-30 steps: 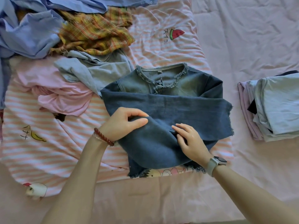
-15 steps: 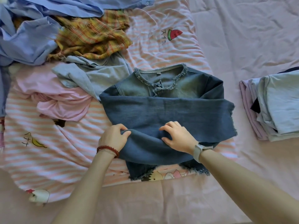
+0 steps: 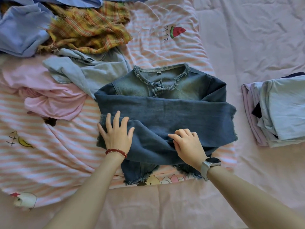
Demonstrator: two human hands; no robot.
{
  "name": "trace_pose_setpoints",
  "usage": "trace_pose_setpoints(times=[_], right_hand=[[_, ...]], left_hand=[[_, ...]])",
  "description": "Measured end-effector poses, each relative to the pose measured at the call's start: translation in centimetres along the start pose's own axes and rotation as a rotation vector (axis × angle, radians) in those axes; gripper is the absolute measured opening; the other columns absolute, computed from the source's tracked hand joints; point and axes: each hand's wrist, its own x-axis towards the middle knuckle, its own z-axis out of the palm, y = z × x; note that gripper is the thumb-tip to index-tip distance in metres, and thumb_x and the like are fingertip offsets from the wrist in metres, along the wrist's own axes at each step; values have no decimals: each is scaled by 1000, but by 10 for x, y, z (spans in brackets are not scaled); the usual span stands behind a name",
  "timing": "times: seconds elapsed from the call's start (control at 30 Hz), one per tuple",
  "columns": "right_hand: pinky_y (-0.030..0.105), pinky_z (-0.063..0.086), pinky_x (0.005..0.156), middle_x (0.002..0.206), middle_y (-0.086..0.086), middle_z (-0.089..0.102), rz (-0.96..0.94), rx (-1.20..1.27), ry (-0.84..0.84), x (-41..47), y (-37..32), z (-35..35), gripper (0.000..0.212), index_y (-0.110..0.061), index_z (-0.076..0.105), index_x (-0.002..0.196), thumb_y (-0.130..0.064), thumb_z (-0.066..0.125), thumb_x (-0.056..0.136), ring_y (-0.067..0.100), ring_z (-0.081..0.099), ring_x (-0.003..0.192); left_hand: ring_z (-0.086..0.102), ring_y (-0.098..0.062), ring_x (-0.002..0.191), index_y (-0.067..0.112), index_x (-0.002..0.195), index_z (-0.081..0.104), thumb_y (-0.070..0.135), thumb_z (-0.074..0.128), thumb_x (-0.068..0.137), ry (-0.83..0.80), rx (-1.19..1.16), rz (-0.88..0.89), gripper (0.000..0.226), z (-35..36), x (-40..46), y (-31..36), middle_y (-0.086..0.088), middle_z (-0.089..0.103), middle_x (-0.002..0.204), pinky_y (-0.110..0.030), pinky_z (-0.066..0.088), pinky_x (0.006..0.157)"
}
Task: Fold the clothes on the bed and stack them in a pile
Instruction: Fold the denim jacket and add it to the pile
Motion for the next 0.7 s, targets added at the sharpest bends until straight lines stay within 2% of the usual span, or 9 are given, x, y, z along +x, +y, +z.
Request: trace_pose_setpoints(times=[0.07, 0.17, 0.27, 0.37, 0.43, 0.5, 0.57, 0.63, 0.7], right_hand=[[33, 33, 82, 115, -1, 55, -76, -3, -75, 14, -6, 0, 37, -24, 51, 130, -25, 48, 93, 23, 49, 106], [34, 30, 83, 122, -1, 47, -228, -155, -240, 30, -14, 3, 45, -26, 40, 137, -31, 45, 92, 22, 42, 110], [34, 32, 86, 119, -1, 52, -174, -40, -109, 32, -5, -9, 40, -24, 49, 131, -33, 47, 92, 21, 47, 110], [44, 39, 89, 116, 9, 57, 69, 78, 293, 28, 15, -26, 40, -12, 57, 124, -18, 60, 84, 31, 52, 111], [50, 36, 96, 127, 17, 51, 379, 93, 468, 26, 34, -36, 50, -6, 50, 130, -13, 62, 83, 36, 46, 119], [51, 27, 106, 141, 21, 37, 674, 150, 451, 20, 56, -41, 65, -4, 34, 141, -19, 62, 84, 39, 33, 129], [50, 25, 109, 146, 15, 32, 839, 408, 346, 10, 76, -44, 75, -8, 22, 145, -28, 62, 85, 34, 31, 133], [48, 35, 104, 135, 8, 44, 881, 778, 269, 5, 88, -47, 67, -13, 28, 138, -33, 64, 84, 29, 42, 124], [50, 43, 94, 120, 8, 52, 881, 705, 180, 7, 93, -53, 52, -13, 42, 121, -38, 65, 81, 30, 51, 111]], left_hand=[[22, -35, 139, 13, 122, 56, 29, 64, 84, 90, -42, 15, 42, -2, 0, -5, -11, 35, 147, -63, 15, 108], [19, -39, 140, 14, 136, 45, 23, 64, 85, 162, -70, -15, 55, -5, -3, -10, -15, 25, 151, -64, 14, 108], [17, -42, 139, 18, 141, 38, 28, 55, 88, 225, -74, 38, 57, -2, -23, -5, -18, 23, 151, -66, 10, 105], [2, -38, 141, 27, 144, 27, 45, 46, 87, 65, -49, 107, 63, 15, -44, 10, -15, 16, 154, -68, 5, 104], [-15, -34, 141, 38, 145, 11, 57, 44, 87, -81, -5, 71, 70, 28, -41, 16, -7, 0, 157, -66, -5, 105], [-20, -32, 140, 43, 144, 0, 65, 34, 86, -125, 61, 26, 71, 36, -31, 19, -2, -10, 157, -65, -9, 105], [-21, -32, 140, 45, 143, -7, 70, 24, 84, -151, 112, 4, 71, 40, -22, 22, -1, -14, 156, -65, -11, 104], [-22, -33, 139, 45, 142, -12, 73, 17, 83, -182, 151, -10, 72, 42, -17, 24, -1, -16, 156, -64, -13, 104], [-23, -34, 138, 45, 142, -15, 73, 15, 82, -200, 163, -29, 72, 43, -15, 27, -1, -16, 156, -63, -16, 103]])
